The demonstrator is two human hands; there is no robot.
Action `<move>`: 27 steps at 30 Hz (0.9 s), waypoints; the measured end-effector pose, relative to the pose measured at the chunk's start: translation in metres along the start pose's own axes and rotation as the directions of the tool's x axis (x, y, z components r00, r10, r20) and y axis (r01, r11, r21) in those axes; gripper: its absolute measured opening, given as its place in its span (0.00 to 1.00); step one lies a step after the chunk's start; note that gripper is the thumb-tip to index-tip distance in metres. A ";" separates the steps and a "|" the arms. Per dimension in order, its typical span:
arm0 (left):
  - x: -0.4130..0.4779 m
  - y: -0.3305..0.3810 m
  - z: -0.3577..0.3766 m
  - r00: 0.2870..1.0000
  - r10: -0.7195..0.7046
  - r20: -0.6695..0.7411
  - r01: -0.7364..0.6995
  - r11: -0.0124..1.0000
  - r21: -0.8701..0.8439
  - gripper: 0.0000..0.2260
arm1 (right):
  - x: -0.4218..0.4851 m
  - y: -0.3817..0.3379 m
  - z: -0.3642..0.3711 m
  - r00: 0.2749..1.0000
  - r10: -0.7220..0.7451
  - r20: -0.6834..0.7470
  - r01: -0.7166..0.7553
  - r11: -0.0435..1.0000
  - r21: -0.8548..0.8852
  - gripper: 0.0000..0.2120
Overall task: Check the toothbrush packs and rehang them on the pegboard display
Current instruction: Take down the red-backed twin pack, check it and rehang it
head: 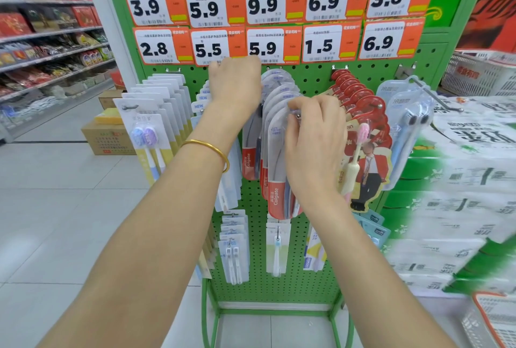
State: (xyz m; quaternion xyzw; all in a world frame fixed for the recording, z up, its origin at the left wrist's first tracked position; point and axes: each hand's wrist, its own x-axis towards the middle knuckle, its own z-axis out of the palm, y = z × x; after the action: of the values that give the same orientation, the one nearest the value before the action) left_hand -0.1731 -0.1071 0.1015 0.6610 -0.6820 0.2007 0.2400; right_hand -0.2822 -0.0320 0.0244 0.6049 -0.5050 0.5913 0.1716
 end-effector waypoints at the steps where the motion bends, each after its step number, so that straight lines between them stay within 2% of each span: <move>1: -0.002 0.000 -0.001 1.000 0.000 -0.006 0.000 1.000 0.020 0.04 | 0.000 -0.001 -0.001 1.000 -0.001 0.001 0.001 1.000 0.001 0.09; 9: -0.020 0.007 -0.012 0.998 0.060 -0.015 -0.057 0.986 0.158 0.08 | -0.002 -0.003 -0.004 1.000 -0.007 0.017 0.007 1.000 -0.023 0.08; 15: -0.039 0.009 -0.014 0.992 0.110 -0.058 -0.097 0.979 0.181 0.11 | -0.007 -0.005 -0.007 0.999 -0.024 -0.044 0.020 0.996 -0.084 0.12; 19: -0.052 0.013 -0.015 0.995 0.095 -0.021 -0.089 0.974 0.209 0.12 | -0.013 -0.007 -0.011 0.997 -0.031 -0.073 0.025 0.997 -0.078 0.12; 27: -0.086 0.015 -0.021 0.998 0.034 -0.043 -0.026 0.983 0.181 0.15 | -0.045 -0.002 -0.022 1.000 -0.024 -0.017 0.024 0.999 -0.021 0.07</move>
State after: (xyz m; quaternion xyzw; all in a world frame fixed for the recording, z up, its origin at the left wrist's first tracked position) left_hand -0.1857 -0.0249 0.0681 0.6649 -0.6652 0.2805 0.1918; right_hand -0.2827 0.0047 -0.0090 0.6039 -0.5022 0.5893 0.1895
